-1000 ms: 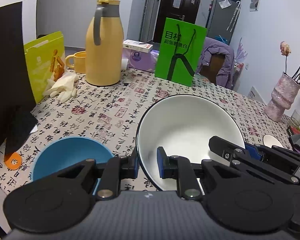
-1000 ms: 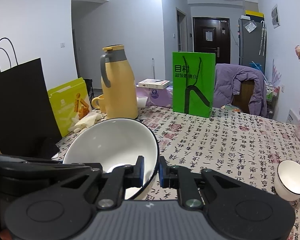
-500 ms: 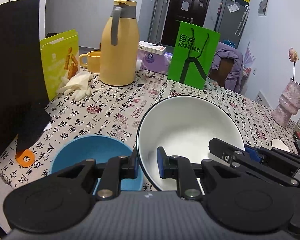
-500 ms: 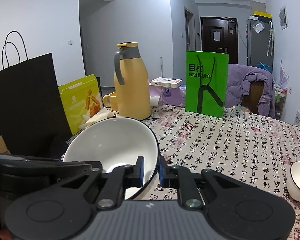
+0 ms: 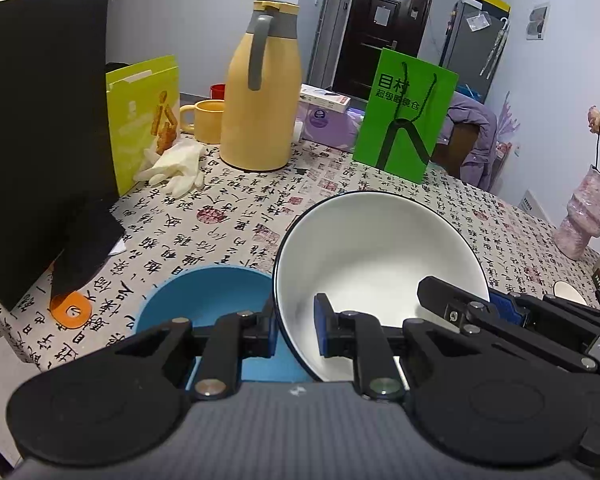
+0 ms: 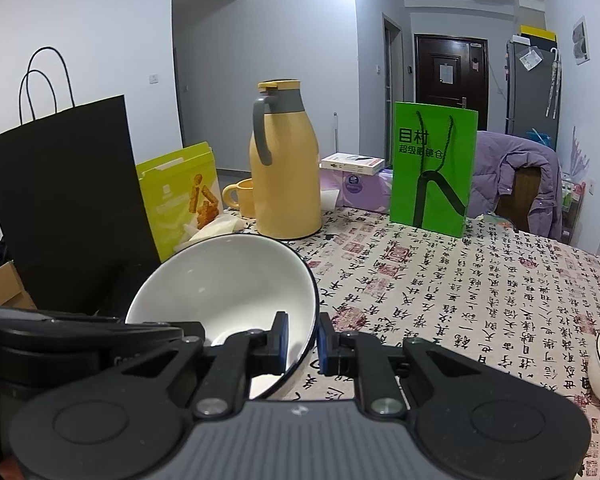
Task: Organize plates and bowls
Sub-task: 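Carry the white bowl with both grippers over the blue bowl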
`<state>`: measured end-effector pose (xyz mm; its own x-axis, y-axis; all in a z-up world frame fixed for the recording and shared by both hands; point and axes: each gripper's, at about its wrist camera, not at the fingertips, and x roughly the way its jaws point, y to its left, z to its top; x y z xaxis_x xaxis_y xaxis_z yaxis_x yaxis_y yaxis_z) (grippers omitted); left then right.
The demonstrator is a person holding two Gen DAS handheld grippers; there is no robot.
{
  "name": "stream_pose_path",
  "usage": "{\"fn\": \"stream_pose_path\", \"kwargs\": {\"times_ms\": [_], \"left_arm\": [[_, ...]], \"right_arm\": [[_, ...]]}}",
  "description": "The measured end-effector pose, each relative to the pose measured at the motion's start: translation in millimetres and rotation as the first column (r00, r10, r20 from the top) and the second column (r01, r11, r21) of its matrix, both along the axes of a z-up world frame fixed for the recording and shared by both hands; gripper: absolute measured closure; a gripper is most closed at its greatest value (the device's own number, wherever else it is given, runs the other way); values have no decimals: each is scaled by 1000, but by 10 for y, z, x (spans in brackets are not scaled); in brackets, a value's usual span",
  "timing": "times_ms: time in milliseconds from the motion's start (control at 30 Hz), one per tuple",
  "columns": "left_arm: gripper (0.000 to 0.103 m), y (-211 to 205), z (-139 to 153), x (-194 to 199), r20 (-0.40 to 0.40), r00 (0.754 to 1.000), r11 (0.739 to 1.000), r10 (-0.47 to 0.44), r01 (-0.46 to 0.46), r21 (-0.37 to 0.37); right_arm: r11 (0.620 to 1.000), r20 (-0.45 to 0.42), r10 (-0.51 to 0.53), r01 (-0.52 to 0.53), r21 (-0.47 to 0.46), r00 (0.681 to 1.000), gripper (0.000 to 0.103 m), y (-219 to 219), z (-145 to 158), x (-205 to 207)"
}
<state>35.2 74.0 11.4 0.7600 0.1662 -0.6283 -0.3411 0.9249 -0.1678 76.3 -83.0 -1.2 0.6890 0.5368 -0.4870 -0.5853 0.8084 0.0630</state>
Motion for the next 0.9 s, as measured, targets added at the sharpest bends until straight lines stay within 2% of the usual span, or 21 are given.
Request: {"fn": "stream_pose_path", "kwargs": {"times_ms": [900], "left_arm": [[85, 430, -186, -161, -19, 998, 998, 58, -59, -37]], "right_arm": [[998, -39, 49, -50, -38, 998, 89, 479, -181, -45]]}}
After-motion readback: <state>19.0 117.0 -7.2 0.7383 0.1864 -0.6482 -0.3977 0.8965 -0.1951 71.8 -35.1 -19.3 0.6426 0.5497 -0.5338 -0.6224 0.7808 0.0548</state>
